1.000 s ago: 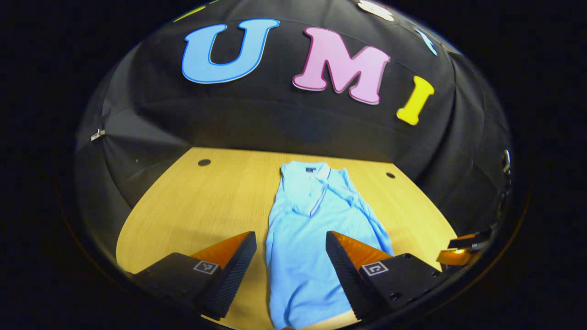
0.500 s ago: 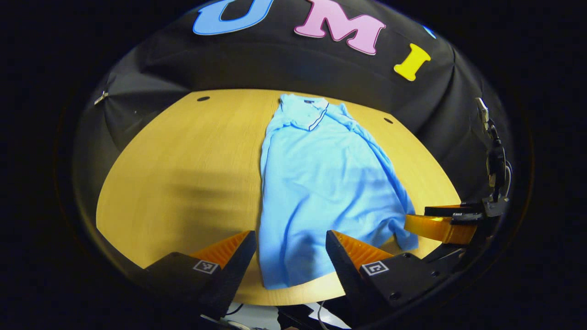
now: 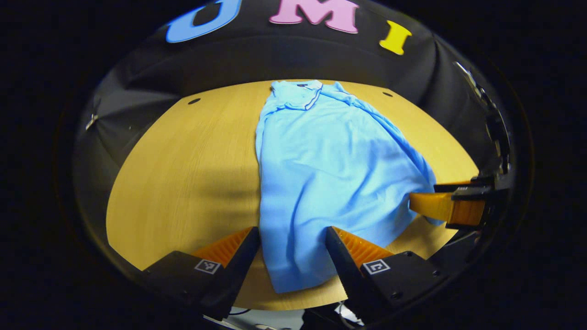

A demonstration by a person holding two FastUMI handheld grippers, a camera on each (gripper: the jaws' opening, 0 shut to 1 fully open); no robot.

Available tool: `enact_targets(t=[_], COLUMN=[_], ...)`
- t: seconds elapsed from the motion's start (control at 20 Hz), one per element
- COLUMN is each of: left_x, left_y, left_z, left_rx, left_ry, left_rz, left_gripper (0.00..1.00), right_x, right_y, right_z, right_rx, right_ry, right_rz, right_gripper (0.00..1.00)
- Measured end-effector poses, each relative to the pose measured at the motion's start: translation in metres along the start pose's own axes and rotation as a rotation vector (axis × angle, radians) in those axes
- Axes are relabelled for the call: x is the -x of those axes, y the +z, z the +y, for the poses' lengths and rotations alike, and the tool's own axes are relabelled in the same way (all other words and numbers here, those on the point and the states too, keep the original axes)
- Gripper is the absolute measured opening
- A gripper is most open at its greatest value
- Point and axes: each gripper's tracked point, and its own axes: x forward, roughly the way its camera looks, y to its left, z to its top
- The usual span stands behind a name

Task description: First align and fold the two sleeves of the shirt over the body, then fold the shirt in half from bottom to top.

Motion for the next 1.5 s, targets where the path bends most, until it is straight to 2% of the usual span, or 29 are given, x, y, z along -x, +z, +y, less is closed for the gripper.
enact_targets(t=[0.1, 0.15, 0.2, 0.25, 0.3, 0.35, 0.4, 0.45, 0.6, 0.65, 0.7, 0.75, 0.8, 0.9, 0.95, 1.0, 1.05, 1.15, 1.2, 1.3, 1.4, 1.45, 1.5], left_x=[0.0, 0.002, 0.002, 0.002, 0.0, -0.001, -0.001, 0.001, -0.004, -0.003, -0.003, 0.0, 0.002, 0.008, 0.009, 0.01, 0.01, 0.006, 0.003, -0.005, -0.011, -0.016, -0.022], left_y=[-0.001, -0.001, 0.0, 0.0, 0.001, 0.002, 0.004, 0.005, 0.01, 0.01, 0.011, 0.013, 0.018, 0.031, 0.04, 0.049, 0.058, 0.088, 0.104, 0.137, 0.171, 0.187, 0.202], left_z=[-0.004, -0.006, -0.011, -0.015, -0.019, -0.023, -0.026, -0.029, -0.033, -0.033, -0.033, -0.032, -0.031, -0.031, -0.031, -0.035, -0.038, -0.031, -0.03, -0.025, -0.022, -0.021, -0.02], left_rx=[0.002, -0.004, -0.015, -0.032, -0.042, -0.041, -0.025, -0.002, 0.063, 0.07, 0.078, 0.09, 0.109, 0.162, 0.187, 0.205, 0.209, 0.212, 0.222, 0.253, 0.289, 0.299, 0.295], left_ry=[-0.009, -0.017, -0.04, -0.062, -0.083, -0.101, -0.115, -0.121, -0.123, -0.123, -0.119, -0.114, -0.11, -0.103, -0.101, -0.114, -0.126, -0.122, -0.121, -0.122, -0.133, -0.137, -0.145], left_rz=[-0.007, -0.01, -0.013, -0.015, -0.016, -0.015, -0.017, -0.015, -0.012, -0.003, 0.009, 0.018, 0.01, -0.005, -0.014, -0.013, -0.004, -0.028, -0.04, -0.059, -0.08, -0.08, -0.085], left_gripper=[0.87, 0.84, 0.79, 0.65, 0.55, 0.43, 0.35, 0.19, 0.08, 0.07, 0.07, 0.07, 0.06, 0.06, 0.06, 0.06, 0.06, 0.06, 0.06, 0.06, 0.06, 0.06, 0.06], right_x=[-0.001, -0.003, -0.003, -0.004, -0.004, -0.005, -0.005, -0.005, -0.003, -0.003, -0.001, 0.001, 0.003, 0.007, 0.007, 0.006, 0.004, -0.001, -0.004, -0.012, -0.022, -0.029, -0.034], right_y=[-0.002, -0.002, -0.001, 0.0, 0.002, 0.004, 0.006, 0.005, 0.006, 0.006, 0.007, 0.007, 0.011, 0.023, 0.027, 0.032, 0.043, 0.071, 0.09, 0.127, 0.168, 0.19, 0.209], right_z=[-0.001, 0.005, 0.005, 0.001, -0.001, -0.005, -0.006, -0.005, -0.002, -0.002, -0.002, -0.006, -0.007, -0.007, -0.007, -0.008, -0.009, -0.01, -0.01, -0.01, -0.01, -0.008, -0.008], right_rx=[0.063, 0.074, 0.077, 0.07, 0.047, 0.03, 0.006, -0.012, -0.022, -0.022, -0.024, -0.022, -0.018, 0.022, 0.046, 0.062, 0.074, 0.097, 0.1, 0.093, 0.08, 0.077, 0.076], right_ry=[-0.021, -0.008, -0.005, -0.011, -0.016, -0.026, -0.017, -0.004, 0.078, 0.105, 0.126, 0.133, 0.142, 0.16, 0.171, 0.178, 0.181, 0.186, 0.191, 0.203, 0.214, 0.22, 0.229], right_rz=[-0.01, -0.01, -0.006, 0.001, -0.001, -0.001, -0.003, 0.005, 0.017, 0.018, 0.023, 0.022, 0.01, -0.009, -0.003, -0.005, -0.02, -0.068, -0.096, -0.143, -0.192, -0.215, -0.236], right_gripper=[0.93, 0.9, 0.76, 0.73, 0.53, 0.46, 0.32, 0.18, 0.03, 0.07, 0.07, 0.02, 0.07, 0.07, 0.12, 0.12, 0.07, 0.07, 0.01, 0.12, 0.01, 0.06, 0.06])
